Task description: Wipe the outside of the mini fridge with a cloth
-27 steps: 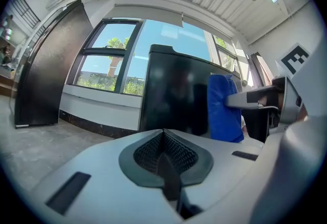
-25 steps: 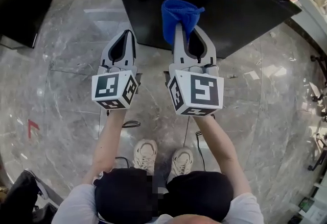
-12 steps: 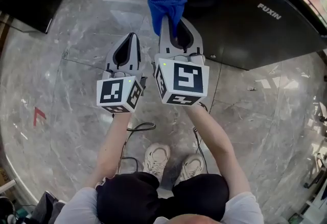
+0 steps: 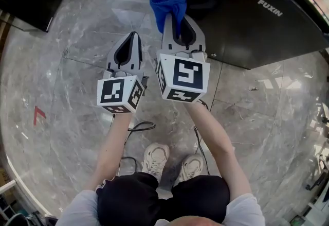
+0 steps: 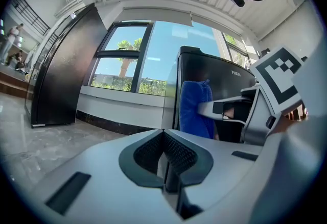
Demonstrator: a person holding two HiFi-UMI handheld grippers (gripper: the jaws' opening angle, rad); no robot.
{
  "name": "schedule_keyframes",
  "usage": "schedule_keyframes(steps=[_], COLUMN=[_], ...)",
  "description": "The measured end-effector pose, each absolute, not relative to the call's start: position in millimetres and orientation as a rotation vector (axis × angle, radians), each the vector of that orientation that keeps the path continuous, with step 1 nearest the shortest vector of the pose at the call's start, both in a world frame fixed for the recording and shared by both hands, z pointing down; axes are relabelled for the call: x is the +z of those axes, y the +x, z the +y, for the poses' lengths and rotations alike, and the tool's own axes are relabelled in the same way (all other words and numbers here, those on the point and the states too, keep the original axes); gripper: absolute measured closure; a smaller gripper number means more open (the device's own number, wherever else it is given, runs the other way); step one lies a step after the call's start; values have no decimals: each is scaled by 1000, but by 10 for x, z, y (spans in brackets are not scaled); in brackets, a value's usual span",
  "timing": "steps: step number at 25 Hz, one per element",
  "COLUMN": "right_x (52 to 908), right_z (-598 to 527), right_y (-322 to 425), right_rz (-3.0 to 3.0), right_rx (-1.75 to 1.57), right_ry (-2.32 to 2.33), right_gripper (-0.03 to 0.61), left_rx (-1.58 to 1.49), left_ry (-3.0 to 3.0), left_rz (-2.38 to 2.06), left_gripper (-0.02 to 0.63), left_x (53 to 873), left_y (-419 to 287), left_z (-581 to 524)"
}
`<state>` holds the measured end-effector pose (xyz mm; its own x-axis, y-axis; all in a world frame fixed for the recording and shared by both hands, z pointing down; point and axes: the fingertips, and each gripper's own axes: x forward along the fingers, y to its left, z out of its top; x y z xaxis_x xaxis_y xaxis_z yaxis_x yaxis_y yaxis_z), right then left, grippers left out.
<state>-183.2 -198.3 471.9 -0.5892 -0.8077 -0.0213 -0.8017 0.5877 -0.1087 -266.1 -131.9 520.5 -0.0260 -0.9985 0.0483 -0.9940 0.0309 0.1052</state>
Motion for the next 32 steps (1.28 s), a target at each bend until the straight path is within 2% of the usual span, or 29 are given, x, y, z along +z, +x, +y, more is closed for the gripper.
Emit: schedule_keyframes(steps=[19,32], right_x=[4679,4703], right_z=[-2084,-2268], right_y=[106,1529], right_rz=[2552,2188], right_rx=[-45,52], right_ry=[-1732,-2168], right_gripper=[518,518], left_rx=[-109,-34], left_ry=[2350,2397], left_rz=[-1902,-1911], left_gripper=[609,609], left_x=[5211,5282], left_y=[-1146,-1079], left_z=[-1697,-1594])
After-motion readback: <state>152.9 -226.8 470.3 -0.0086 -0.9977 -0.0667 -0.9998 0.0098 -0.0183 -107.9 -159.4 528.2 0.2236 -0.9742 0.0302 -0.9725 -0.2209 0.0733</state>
